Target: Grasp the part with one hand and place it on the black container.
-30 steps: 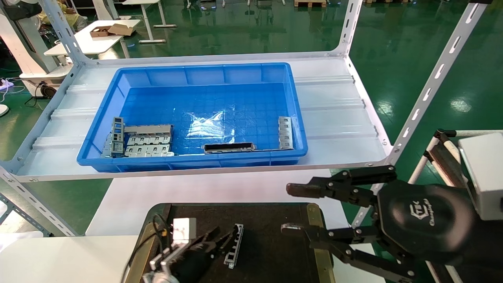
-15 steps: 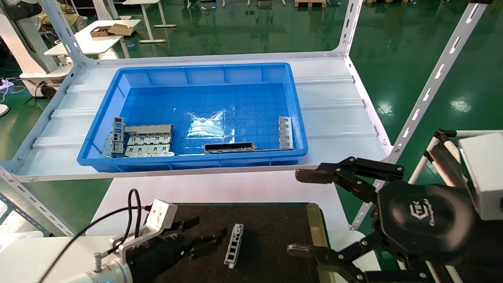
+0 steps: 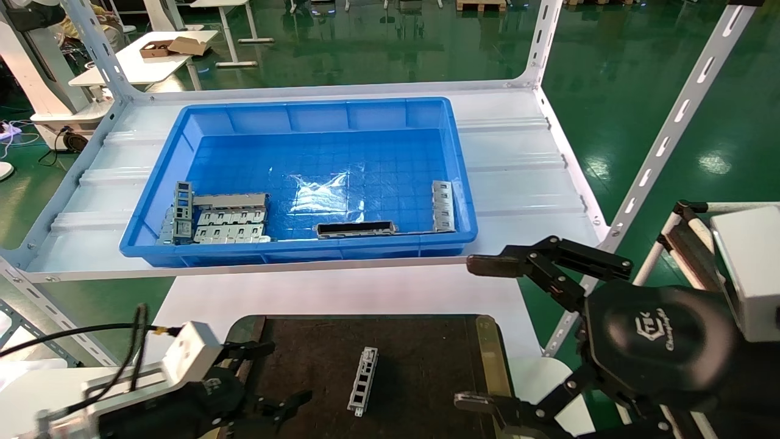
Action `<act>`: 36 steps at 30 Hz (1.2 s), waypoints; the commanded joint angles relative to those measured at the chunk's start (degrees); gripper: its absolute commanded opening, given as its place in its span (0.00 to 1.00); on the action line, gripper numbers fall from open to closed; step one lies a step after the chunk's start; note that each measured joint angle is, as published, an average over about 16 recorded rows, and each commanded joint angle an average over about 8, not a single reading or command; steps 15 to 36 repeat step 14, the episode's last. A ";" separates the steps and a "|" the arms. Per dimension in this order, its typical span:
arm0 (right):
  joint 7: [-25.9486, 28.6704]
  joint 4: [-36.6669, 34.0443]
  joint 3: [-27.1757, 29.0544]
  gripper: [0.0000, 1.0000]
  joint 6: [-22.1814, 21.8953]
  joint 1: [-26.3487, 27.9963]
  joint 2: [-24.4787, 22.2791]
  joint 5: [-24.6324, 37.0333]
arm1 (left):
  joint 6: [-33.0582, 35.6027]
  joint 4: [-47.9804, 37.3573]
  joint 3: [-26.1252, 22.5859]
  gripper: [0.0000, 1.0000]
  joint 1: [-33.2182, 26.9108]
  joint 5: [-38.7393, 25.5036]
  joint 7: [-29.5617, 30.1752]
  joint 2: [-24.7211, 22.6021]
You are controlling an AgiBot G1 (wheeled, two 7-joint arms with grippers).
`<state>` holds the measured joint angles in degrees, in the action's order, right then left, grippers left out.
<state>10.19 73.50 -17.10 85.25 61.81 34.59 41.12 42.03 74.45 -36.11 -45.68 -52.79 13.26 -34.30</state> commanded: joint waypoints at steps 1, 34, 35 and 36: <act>0.00 0.00 -0.01 1.00 0.00 0.00 0.00 0.00 | 2.87 -0.76 1.91 1.00 0.79 2.03 -4.42 0.79; -0.02 0.00 -0.04 1.00 -0.02 0.01 -0.02 -0.03 | 10.75 -6.12 4.63 1.00 -0.11 6.13 -10.49 1.05; -0.02 0.00 -0.04 1.00 -0.02 0.01 -0.02 -0.03 | 10.75 -6.12 4.63 1.00 -0.11 6.13 -10.49 1.05; -0.02 0.00 -0.04 1.00 -0.02 0.01 -0.02 -0.03 | 10.75 -6.12 4.63 1.00 -0.11 6.13 -10.49 1.05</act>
